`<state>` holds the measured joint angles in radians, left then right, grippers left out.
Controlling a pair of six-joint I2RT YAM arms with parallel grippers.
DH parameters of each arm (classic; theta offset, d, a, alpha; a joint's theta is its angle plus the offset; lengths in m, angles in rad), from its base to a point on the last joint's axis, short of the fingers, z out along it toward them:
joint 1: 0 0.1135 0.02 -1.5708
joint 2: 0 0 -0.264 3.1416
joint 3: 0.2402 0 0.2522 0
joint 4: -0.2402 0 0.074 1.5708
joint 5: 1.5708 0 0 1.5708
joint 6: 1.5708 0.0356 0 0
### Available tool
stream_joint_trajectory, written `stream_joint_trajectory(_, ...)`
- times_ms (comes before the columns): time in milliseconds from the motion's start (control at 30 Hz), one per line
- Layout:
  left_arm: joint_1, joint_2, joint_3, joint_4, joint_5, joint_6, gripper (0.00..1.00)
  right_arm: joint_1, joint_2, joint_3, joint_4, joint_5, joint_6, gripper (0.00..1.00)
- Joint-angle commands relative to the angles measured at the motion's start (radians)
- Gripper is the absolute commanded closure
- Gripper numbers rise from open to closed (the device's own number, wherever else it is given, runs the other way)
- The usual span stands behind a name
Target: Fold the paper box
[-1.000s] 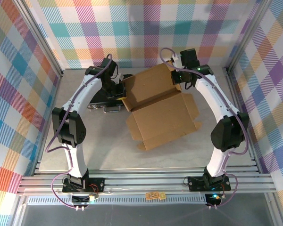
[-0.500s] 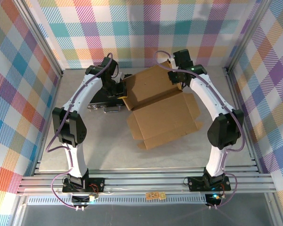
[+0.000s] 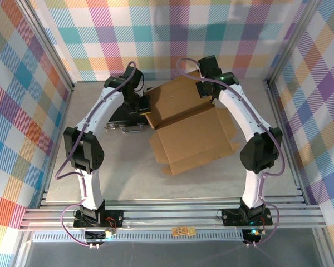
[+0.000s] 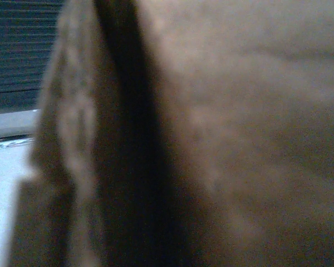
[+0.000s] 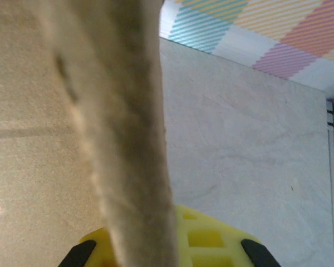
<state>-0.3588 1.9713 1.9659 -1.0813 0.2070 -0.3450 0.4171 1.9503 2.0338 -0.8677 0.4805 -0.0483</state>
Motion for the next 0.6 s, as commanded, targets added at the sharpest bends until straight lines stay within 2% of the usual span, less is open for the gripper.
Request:
stream_joint_trajectory(0,-0.028,0.013,0.035,-0.077,-0.231,-0.122,1.00,0.010,0.031,0.046,-0.144,0.183,0.114,1.00)
stream_joint_trajectory(133,-0.048,0.026,0.050,-0.109,-0.355,-0.156,1.00,0.042,0.017,0.052,-0.201,0.222,0.191,1.00)
stream_joint_trajectory(333,-0.051,0.018,0.029,-0.091,-0.393,-0.161,1.00,0.063,0.021,0.082,-0.258,0.222,0.233,1.00)
stream_joint_trajectory(400,-0.051,0.006,0.001,-0.057,-0.361,-0.157,1.00,0.065,0.019,0.080,-0.263,0.217,0.240,1.00)
stream_joint_trajectory(567,-0.051,-0.055,-0.146,0.130,-0.184,-0.142,0.99,0.065,-0.007,0.038,-0.221,0.131,0.229,1.00)
